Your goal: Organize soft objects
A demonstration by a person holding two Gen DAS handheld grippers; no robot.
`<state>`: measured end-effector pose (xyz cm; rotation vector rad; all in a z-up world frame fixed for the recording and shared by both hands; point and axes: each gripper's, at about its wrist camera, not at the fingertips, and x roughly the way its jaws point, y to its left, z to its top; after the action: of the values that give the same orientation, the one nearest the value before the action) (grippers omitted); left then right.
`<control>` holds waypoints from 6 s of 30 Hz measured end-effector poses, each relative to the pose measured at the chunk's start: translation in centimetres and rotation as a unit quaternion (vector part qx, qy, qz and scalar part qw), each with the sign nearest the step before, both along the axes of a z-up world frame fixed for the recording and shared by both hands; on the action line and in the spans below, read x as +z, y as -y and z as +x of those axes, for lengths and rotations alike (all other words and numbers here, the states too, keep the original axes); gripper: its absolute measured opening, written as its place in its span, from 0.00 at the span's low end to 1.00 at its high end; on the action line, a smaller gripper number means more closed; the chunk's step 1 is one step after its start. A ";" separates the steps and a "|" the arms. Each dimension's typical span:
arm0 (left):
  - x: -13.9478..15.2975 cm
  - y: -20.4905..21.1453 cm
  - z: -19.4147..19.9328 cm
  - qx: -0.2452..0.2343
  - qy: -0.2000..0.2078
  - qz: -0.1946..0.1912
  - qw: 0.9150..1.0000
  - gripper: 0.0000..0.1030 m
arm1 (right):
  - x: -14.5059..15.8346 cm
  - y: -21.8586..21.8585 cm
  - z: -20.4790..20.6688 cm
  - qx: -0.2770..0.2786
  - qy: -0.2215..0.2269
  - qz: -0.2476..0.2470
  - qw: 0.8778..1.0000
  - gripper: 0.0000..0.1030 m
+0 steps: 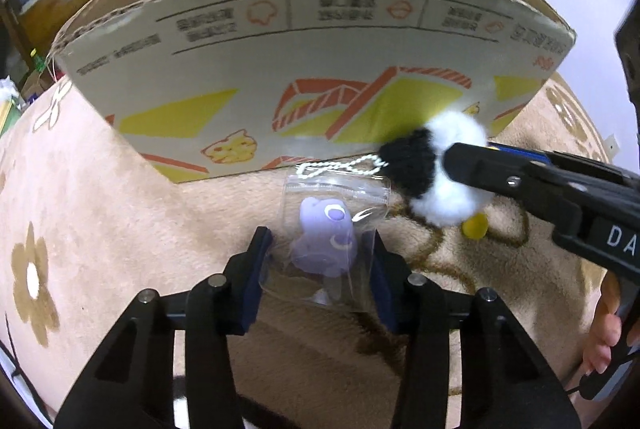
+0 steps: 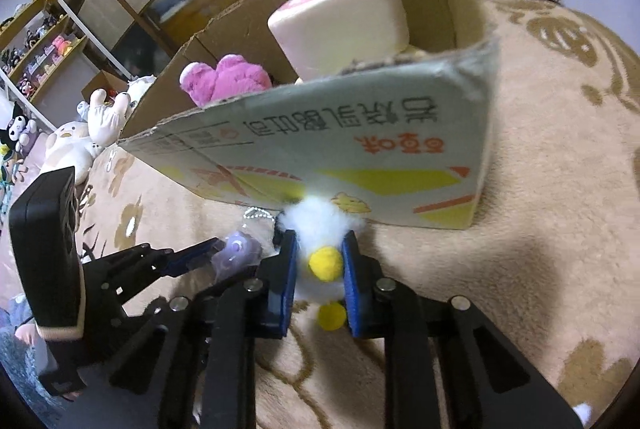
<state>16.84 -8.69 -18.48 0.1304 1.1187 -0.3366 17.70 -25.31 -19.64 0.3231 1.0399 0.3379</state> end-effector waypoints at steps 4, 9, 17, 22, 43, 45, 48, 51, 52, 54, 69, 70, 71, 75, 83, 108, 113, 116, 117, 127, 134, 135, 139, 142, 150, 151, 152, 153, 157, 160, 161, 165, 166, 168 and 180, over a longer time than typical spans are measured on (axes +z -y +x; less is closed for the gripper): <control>0.4 0.0 -0.5 0.003 0.001 0.008 1.000 0.42 | 0.5 0.8 -0.8 -0.019 0.010 -0.015 1.000 0.14; 1.3 -0.3 -0.7 0.015 0.007 0.007 1.000 0.42 | 0.9 1.2 -1.5 -0.026 0.015 -0.025 0.999 0.12; 4.1 -2.5 -2.3 0.038 0.053 0.041 0.997 0.42 | 2.7 1.8 -3.0 -0.043 0.042 -0.068 0.996 0.12; 6.2 -3.2 -3.9 0.041 0.081 0.033 0.995 0.42 | 4.6 2.4 -4.1 -0.058 0.067 -0.071 0.994 0.12; 16.3 -2.5 -6.2 0.019 0.297 0.045 0.954 0.42 | 15.5 3.5 -6.3 -0.087 0.197 -0.066 0.974 0.12; 16.7 -2.6 -5.6 0.015 0.308 0.032 0.951 0.42 | 16.2 3.7 -5.7 -0.089 0.208 -0.068 0.972 0.12; 17.0 -2.8 -4.2 0.021 0.315 0.007 0.949 0.42 | 16.8 3.8 -4.9 -0.093 0.221 -0.075 0.968 0.12; 17.1 -3.1 -2.6 0.021 0.307 -0.016 0.951 0.42 | 16.9 3.9 -3.6 -0.095 0.228 -0.074 0.966 0.12; 17.1 -3.2 -2.0 0.018 0.305 -0.019 0.952 0.42 | 16.8 3.9 -3.2 -0.096 0.230 -0.074 0.966 0.12; 17.0 -3.3 -1.4 0.016 0.305 -0.016 0.952 0.42 | 16.3 3.8 -2.3 -0.095 0.233 -0.075 0.965 0.12; 12.8 -4.2 3.5 0.043 0.230 -0.028 0.972 0.46 | 11.6 1.6 1.7 -0.068 0.206 -0.069 0.974 0.13; 12.6 -4.2 3.6 0.043 0.226 -0.029 0.973 0.49 | 11.3 1.6 1.8 -0.066 0.203 -0.070 0.974 0.13; 12.4 -4.2 3.7 0.043 0.224 -0.030 0.973 0.52 | 10.9 1.6 1.9 -0.065 0.197 -0.072 0.976 0.14; 12.0 -4.3 3.9 0.047 0.215 -0.035 0.975 0.62 | 10.0 2.0 2.0 -0.069 0.182 -0.066 0.979 0.14; 12.1 -5.3 3.3 0.080 0.227 0.002 0.971 0.83 | 10.3 2.4 1.1 -0.075 0.176 -0.072 0.979 0.25; 17.6 -7.1 -5.4 0.078 0.276 0.003 0.958 0.99 | 16.3 3.2 -7.2 -0.118 0.231 -0.109 0.959 1.00; 18.6 -7.4 -7.3 0.085 0.280 -0.001 0.956 0.99 | 17.7 3.1 -9.4 -0.126 0.250 -0.116 0.953 1.00; 18.9 -7.8 -8.6 0.088 0.282 -0.005 0.955 0.99 | 18.2 3.2 -11.0 -0.132 0.264 -0.115 0.948 1.00; 19.0 -8.0 -9.0 0.089 0.284 -0.005 0.955 0.99 | 18.2 3.3 -11.5 -0.132 0.267 -0.115 0.948 1.00; 20.4 -9.0 -12.7 0.095 0.311 -0.011 0.946 0.99 | 19.4 3.5 -15.3 -0.137 0.301 -0.108 0.937 1.00; 20.6 -8.7 -13.6 0.092 0.325 -0.004 0.941 0.99 | 18.4 3.3 -15.8 -0.129 0.298 -0.123 0.938 1.00; 20.5 -8.6 -13.5 0.091 0.325 -0.005 0.941 0.99 | 18.2 3.2 -15.8 -0.127 0.298 -0.129 0.937 1.00; 19.8 -8.3 -12.8 0.092 0.315 -0.002 0.945 0.99 | 17.4 3.0 -15.5 -0.120 0.301 -0.140 0.936 1.00; 18.9 -7.8 -12.1 0.085 0.303 0.005 0.949 0.99 | 16.7 3.1 -15.1 -0.118 0.297 -0.147 0.936 1.00; 17.8 -6.8 -11.2 0.075 0.291 0.012 0.954 0.99 | 16.1 3.1 -14.4 -0.118 0.288 -0.144 0.939 1.00; 17.7 -6.9 -11.1 0.077 0.285 0.009 0.955 0.99 | 16.1 3.1 -14.4 -0.119 0.287 -0.143 0.940 1.00; 17.6 -6.9 -11.0 0.079 0.281 0.007 0.956 0.99 | 16.1 3.1 -14.4 -0.118 0.287 -0.144 0.940 1.00; 17.5 -6.9 -10.9 0.083 0.278 0.005 0.957 0.99 | 16.1 3.1 -14.3 -0.118 0.286 -0.145 0.940 1.00; 17.2 -7.1 -10.4 0.089 0.270 0.009 0.959 0.99 | 15.9 3.1 -14.2 -0.128 0.285 -0.152 0.938 1.00; 17.0 -7.2 -10.1 0.091 0.266 0.014 0.960 0.99 | 15.8 3.3 -14.1 -0.134 0.285 -0.151 0.937 1.00; 16.9 -7.2 -10.1 0.091 0.264 0.014 0.960 0.99 | 15.8 3.4 -14.1 -0.135 0.283 -0.150 0.938 1.00; 16.9 -7.4 -10.0 0.090 0.266 0.010 0.960 0.99 | 15.6 3.5 -14.0 -0.137 0.279 -0.149 0.939 1.00; 16.9 -7.4 -10.0 0.091 0.267 0.009 0.959 0.99 | 15.6 3.5 -14.0 -0.137 0.277 -0.149 0.939 1.00; 16.9 -7.3 -10.1 0.091 0.271 0.010 0.958 0.99 | 15.5 3.5 -13.9 -0.137 0.275 -0.148 0.940 1.00; 17.0 -7.3 -10.2 0.090 0.274 0.007 0.957 0.99 | 15.2 3.6 -13.9 -0.139 0.271 -0.144 0.942 1.00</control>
<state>6.64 -1.41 -1.52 0.1236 0.5764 -0.1137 3.81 -28.91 -4.42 0.0965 0.4792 0.0075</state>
